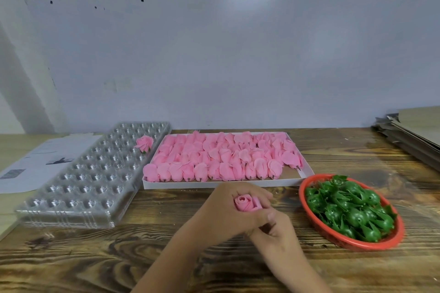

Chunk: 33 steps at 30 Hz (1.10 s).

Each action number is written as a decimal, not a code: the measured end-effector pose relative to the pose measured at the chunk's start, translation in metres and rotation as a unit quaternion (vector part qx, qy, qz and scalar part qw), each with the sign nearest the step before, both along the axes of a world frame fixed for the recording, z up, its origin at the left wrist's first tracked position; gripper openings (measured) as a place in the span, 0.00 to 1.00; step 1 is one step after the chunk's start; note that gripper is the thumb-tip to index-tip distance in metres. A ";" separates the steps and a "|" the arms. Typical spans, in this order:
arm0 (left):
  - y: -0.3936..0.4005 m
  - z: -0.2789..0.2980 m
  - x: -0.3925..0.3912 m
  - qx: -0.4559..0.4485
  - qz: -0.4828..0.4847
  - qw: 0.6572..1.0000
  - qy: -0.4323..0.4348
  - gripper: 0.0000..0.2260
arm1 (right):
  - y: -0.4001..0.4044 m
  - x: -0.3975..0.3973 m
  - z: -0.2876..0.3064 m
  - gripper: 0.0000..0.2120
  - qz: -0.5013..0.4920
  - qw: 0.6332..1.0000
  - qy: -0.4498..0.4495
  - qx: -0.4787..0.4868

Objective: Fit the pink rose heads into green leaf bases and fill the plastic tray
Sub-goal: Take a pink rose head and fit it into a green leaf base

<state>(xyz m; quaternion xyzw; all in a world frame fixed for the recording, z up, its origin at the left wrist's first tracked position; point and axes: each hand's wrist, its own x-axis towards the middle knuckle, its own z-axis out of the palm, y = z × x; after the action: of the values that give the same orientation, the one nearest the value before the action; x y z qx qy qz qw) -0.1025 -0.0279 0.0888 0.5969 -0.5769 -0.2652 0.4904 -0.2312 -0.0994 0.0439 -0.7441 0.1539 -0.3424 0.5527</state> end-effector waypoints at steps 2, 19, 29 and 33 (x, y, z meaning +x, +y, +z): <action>-0.001 -0.001 0.001 0.015 -0.001 1.000 -0.017 0.10 | 0.001 0.000 0.001 0.16 -0.002 1.000 -0.013 -0.019; 0.011 -0.013 0.018 -0.015 0.082 0.997 0.001 0.29 | 0.002 0.014 -0.010 0.18 -0.050 0.997 -0.060 0.000; 0.013 -0.013 0.012 0.016 0.062 0.997 -0.031 0.33 | 0.001 0.014 -0.018 0.19 -0.051 0.998 -0.033 0.006; 0.012 -0.014 0.009 -0.007 0.084 0.996 -0.015 0.30 | 0.003 0.015 -0.015 0.20 -0.046 0.999 -0.022 0.001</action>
<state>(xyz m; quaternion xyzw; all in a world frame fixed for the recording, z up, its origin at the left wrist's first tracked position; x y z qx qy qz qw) -0.0932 -0.0164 0.0752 0.6436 -0.5340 -0.2105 0.5063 -0.2159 -0.0962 0.0292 -0.7280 0.1760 -0.3834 0.5404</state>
